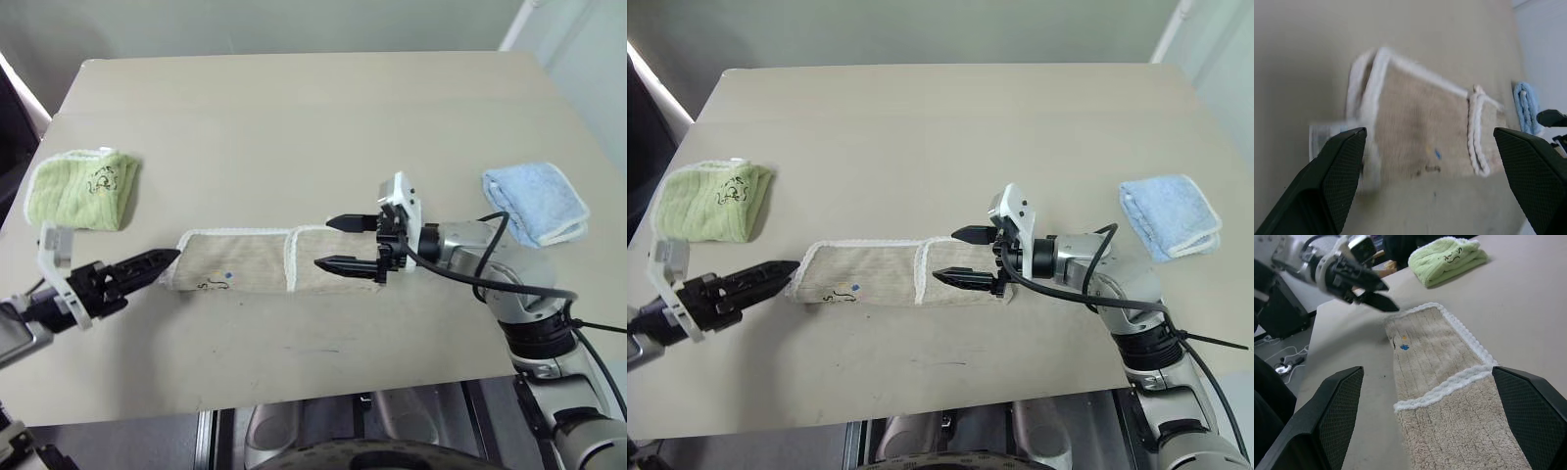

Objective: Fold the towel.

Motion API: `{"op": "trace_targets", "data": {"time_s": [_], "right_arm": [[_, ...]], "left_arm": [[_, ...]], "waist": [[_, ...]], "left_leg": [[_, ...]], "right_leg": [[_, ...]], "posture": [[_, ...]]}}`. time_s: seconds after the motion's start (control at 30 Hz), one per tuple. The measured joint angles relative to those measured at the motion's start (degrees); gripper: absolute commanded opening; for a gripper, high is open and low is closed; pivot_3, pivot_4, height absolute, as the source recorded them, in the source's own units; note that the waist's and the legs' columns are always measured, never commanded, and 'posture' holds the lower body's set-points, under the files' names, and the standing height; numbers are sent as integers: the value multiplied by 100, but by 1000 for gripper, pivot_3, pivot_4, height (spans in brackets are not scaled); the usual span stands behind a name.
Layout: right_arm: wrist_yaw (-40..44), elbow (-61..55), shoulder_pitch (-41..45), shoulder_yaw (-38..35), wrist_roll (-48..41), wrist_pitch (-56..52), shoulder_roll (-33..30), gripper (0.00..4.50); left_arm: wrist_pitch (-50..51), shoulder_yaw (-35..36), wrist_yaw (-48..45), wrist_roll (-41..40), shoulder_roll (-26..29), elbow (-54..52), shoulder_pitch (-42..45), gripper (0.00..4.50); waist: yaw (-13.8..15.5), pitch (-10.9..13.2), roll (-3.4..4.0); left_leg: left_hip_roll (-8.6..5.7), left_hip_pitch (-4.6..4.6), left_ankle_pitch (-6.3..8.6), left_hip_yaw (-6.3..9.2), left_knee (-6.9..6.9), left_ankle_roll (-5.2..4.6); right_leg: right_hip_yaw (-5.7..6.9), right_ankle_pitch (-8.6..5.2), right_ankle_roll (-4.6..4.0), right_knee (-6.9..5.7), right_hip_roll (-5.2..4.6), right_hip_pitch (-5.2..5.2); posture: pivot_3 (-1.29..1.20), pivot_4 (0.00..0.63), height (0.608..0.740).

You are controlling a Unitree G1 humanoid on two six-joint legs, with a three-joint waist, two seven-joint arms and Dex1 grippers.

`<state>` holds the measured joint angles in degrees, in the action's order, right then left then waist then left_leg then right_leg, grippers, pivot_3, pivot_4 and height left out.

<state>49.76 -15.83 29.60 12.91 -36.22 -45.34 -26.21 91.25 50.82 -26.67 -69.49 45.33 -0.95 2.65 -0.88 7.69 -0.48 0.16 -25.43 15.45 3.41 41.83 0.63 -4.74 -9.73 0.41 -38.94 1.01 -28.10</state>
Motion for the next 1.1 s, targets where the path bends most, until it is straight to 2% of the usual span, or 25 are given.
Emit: {"op": "trace_targets", "data": {"time_s": [0.27,0.43,0.6,0.63,0.8,1.1], "right_arm": [[30,32,31,29,20,-55,102,4450],[21,30,11,32,38,-71,156,4450],[-48,19,-26,34,57,-69,229,4450],[-71,14,-44,34,63,-69,229,4450],[-154,-29,-147,18,102,-76,199,4450],[-241,-93,-231,-32,102,-133,124,4450]], "left_arm": [[89,445,799,-1025,62,182,-800,4500],[25,546,1315,-1521,138,551,-812,4500],[-409,109,1995,-2208,-7,687,-592,4500],[-520,-35,2139,-2372,-37,713,-579,4500],[-1060,-605,2739,-3064,-59,761,-599,4500],[-1667,-1076,3078,-3779,426,895,-905,4500]], "waist": [[3,0,-5],[19,0,-7],[25,0,-7],[26,0,-8],[33,0,-13],[34,0,-15]], "left_leg": [[3,9,-4,10,-39,8],[-2,47,-5,24,-68,2],[0,51,-17,35,-71,25],[0,51,-43,35,-71,73],[6,50,-42,35,-74,84],[40,53,-35,36,-74,94]], "right_leg": [[0,-2,-14,-4,8,-10],[1,2,-26,-4,10,15],[3,6,-33,-4,21,18],[3,5,-33,-4,22,18],[3,3,-36,-4,33,17],[5,15,-60,-3,74,15]], "posture": [[0,150,703],[0,150,703],[0,150,703],[0,150,703],[0,150,703],[0,150,703]]}}
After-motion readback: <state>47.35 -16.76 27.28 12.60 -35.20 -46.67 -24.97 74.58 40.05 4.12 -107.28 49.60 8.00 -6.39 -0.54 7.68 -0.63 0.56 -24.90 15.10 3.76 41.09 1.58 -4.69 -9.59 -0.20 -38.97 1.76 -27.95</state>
